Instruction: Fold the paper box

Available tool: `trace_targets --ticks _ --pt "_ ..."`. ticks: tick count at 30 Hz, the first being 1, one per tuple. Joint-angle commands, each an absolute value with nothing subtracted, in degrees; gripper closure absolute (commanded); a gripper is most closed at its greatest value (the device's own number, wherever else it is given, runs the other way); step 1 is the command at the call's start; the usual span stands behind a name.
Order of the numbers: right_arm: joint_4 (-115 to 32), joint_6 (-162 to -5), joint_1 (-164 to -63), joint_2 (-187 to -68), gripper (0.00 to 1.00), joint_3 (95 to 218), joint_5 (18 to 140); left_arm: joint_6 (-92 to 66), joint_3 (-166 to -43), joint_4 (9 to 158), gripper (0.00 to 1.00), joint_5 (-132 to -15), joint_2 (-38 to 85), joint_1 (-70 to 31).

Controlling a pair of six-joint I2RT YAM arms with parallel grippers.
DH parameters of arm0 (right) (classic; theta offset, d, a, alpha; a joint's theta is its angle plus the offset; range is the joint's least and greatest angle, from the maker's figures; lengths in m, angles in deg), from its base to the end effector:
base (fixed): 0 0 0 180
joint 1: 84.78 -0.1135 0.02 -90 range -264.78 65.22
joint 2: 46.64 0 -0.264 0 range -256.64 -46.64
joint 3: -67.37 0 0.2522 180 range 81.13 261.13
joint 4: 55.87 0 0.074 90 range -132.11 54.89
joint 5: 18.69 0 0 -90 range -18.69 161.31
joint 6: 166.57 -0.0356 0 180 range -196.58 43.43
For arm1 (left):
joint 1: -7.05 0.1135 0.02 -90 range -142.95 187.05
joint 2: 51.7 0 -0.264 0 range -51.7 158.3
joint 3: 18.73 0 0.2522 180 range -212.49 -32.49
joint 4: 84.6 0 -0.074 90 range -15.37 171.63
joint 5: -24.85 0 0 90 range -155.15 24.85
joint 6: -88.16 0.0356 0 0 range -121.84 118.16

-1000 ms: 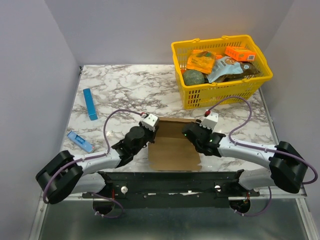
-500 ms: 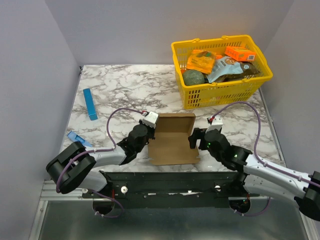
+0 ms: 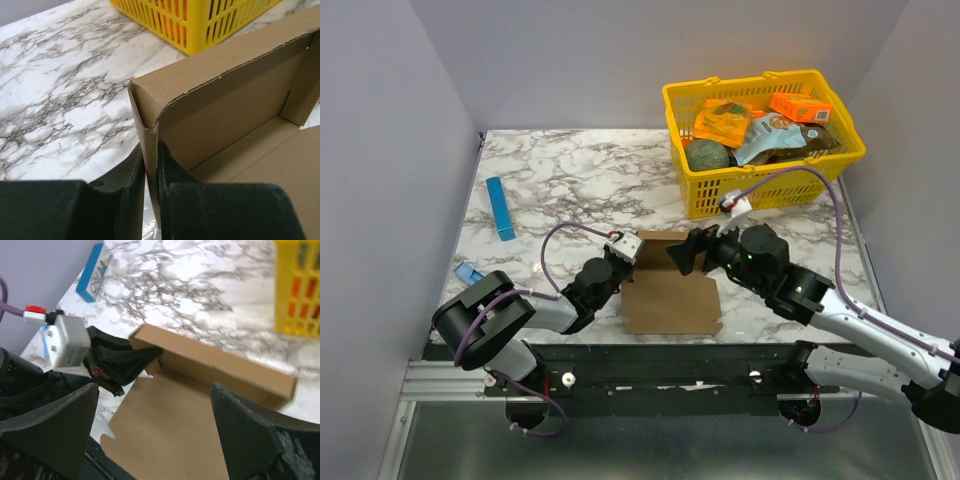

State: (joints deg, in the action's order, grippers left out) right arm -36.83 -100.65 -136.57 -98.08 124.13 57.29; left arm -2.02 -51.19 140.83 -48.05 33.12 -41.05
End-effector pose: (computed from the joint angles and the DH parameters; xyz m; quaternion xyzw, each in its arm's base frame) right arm 0.1379 0.1612 0.3176 -0.1138 0.7760 0.3011 0.5425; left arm 0.1797 -0.1846 0.1637 0.2105 0.7165 -0.1666 0.6439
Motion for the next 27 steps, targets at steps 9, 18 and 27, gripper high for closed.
trace_targets --ticks 9,18,27 --pt "-30.4 -68.2 -124.8 -111.9 0.00 133.2 92.5 3.2 -48.9 140.5 1.00 -61.8 32.4 -41.3" --pt "-28.7 -64.9 -123.7 -117.6 0.00 131.8 95.1 4.0 -48.1 141.5 1.00 -64.8 32.2 -41.2" --pt "-30.1 -64.4 -123.7 -118.8 0.05 129.6 87.3 4.7 -48.0 141.8 1.00 -66.7 31.7 -41.3"
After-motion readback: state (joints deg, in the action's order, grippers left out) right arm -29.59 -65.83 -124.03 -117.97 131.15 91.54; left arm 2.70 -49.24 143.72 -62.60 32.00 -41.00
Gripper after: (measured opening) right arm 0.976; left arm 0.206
